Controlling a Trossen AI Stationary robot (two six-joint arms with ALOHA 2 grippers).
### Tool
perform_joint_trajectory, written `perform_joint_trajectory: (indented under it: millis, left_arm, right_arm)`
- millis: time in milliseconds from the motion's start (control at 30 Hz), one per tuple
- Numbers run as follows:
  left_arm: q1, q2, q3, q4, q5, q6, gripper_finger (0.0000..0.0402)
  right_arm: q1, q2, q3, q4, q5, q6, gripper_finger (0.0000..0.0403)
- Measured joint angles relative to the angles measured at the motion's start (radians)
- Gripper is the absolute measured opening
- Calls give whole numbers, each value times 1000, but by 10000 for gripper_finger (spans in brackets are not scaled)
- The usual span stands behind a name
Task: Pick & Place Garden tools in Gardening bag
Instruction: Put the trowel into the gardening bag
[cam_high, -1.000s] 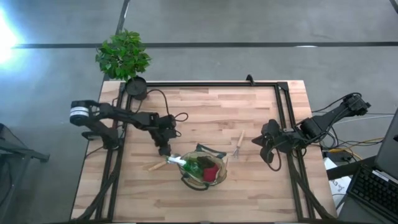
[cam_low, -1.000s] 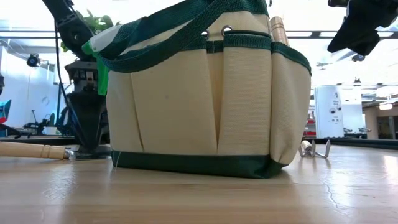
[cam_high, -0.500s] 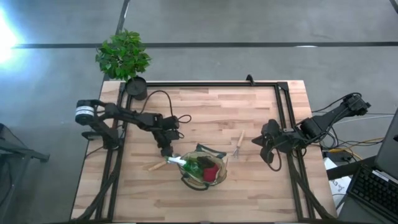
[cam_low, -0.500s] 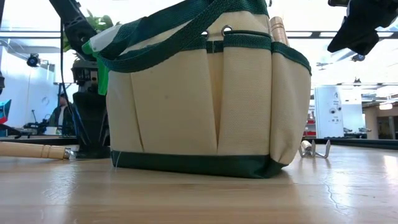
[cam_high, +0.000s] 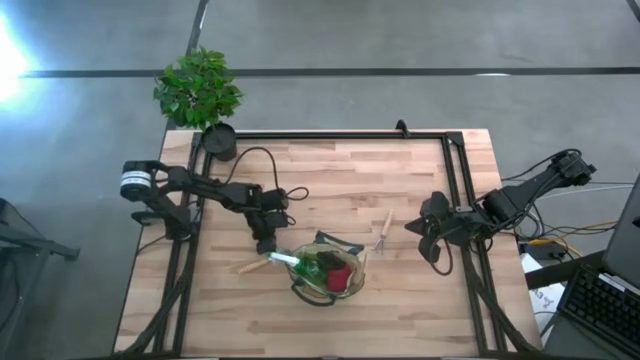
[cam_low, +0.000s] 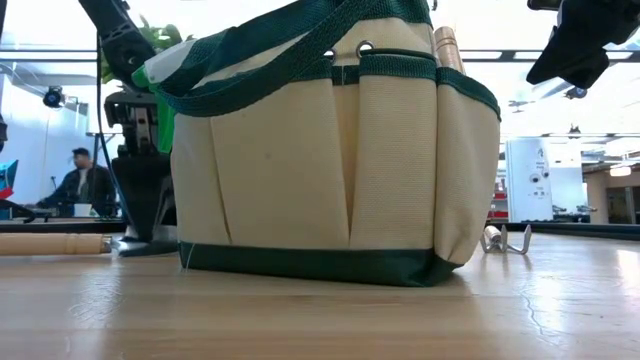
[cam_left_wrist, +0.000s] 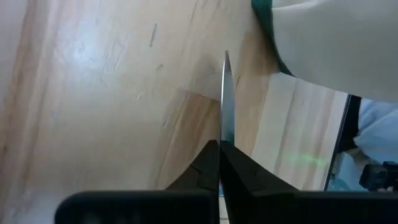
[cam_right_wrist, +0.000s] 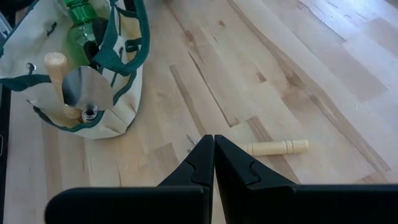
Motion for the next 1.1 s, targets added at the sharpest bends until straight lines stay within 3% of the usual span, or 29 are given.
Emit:
perform_joint_trajectory:
  millis: [133,267,600,933,1100]
  left_arm:
    - [2,-17,10,-72,-12,8,5]
    - [6,-76,38,-188,-89,33,3]
    - [8,-366,151,-472,-339,19,2]
    - [-7,-654,251,-466,-503,-4,1]
    - [-33,-741,273,-276,-509,32,1]
  right_arm:
    - [0,0,0,0,0,0,8]
    - [0,0,0,0,0,0,8]
    - [0,0,0,0,0,-3,8]
    - [0,0,0,1,0,-3,8]
    - [0,0,0,1,1,-6,8]
